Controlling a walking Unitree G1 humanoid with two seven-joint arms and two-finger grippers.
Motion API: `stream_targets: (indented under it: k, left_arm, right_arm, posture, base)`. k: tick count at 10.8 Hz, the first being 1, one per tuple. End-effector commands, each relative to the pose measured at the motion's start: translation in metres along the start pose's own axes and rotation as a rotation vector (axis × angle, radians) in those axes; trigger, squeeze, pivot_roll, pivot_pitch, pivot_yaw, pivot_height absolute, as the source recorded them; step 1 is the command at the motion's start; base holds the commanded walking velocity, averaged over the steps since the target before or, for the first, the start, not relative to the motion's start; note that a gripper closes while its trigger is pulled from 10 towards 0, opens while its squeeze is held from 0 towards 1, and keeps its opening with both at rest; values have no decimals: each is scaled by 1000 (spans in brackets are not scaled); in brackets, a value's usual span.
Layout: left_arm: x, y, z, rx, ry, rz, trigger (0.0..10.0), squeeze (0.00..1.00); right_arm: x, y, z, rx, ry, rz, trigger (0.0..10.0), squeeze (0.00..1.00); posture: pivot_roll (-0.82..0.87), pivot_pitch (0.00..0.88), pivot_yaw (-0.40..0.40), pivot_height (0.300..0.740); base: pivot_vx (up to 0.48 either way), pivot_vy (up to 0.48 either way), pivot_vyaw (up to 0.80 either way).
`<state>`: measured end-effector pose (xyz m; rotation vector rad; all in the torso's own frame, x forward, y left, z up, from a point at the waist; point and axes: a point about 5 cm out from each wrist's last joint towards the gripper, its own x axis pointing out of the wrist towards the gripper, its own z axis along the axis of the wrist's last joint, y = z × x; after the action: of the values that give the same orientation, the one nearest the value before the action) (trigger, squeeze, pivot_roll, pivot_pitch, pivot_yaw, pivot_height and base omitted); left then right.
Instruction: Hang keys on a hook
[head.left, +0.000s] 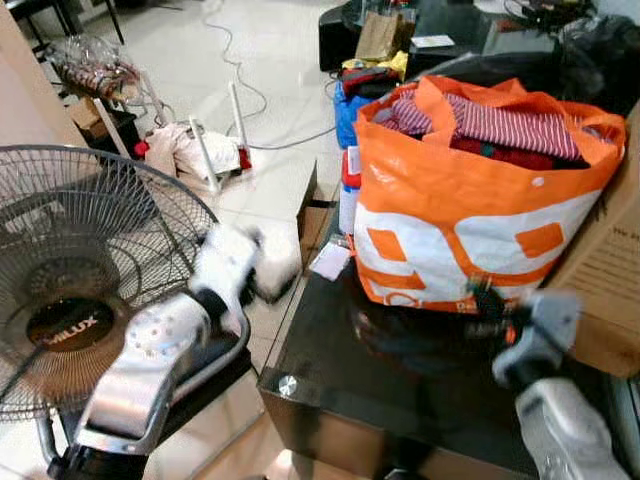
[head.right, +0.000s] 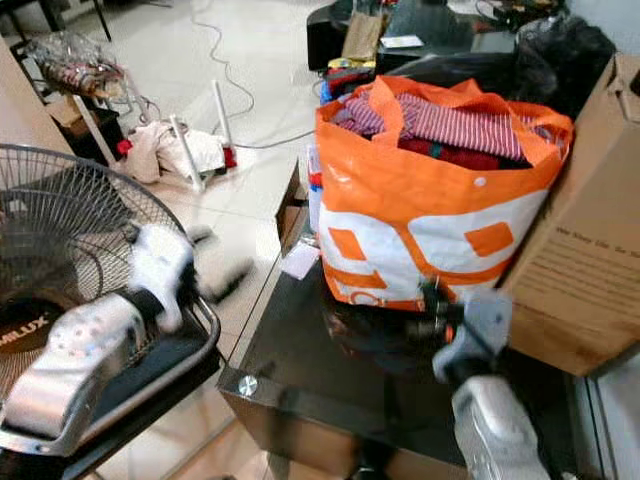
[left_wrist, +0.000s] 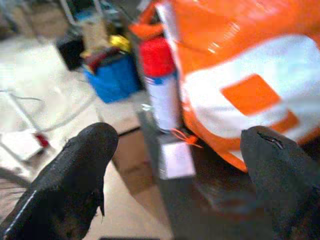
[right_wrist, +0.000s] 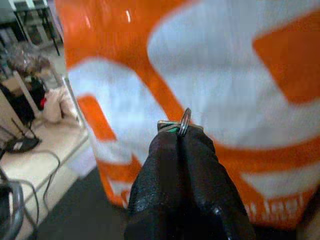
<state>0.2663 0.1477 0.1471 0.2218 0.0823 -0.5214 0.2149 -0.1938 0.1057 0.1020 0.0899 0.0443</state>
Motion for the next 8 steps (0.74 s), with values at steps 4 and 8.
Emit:
stream_targets:
  k: [4,8]
  left_arm:
    - [-4,5,-4,-30,10,156,10000,0]
    - [0,5,-7,-24,17,181,10000,0]
  right_arm:
    - [21,11,8,-2,14,-97,10000,0]
    - [33,14,12,-35,23,-102,10000,0]
  posture:
    - [-2,0,5,740]
    - [-12,0,12,740]
  base:
    - [0,0,0]
    - [-204,0,0]
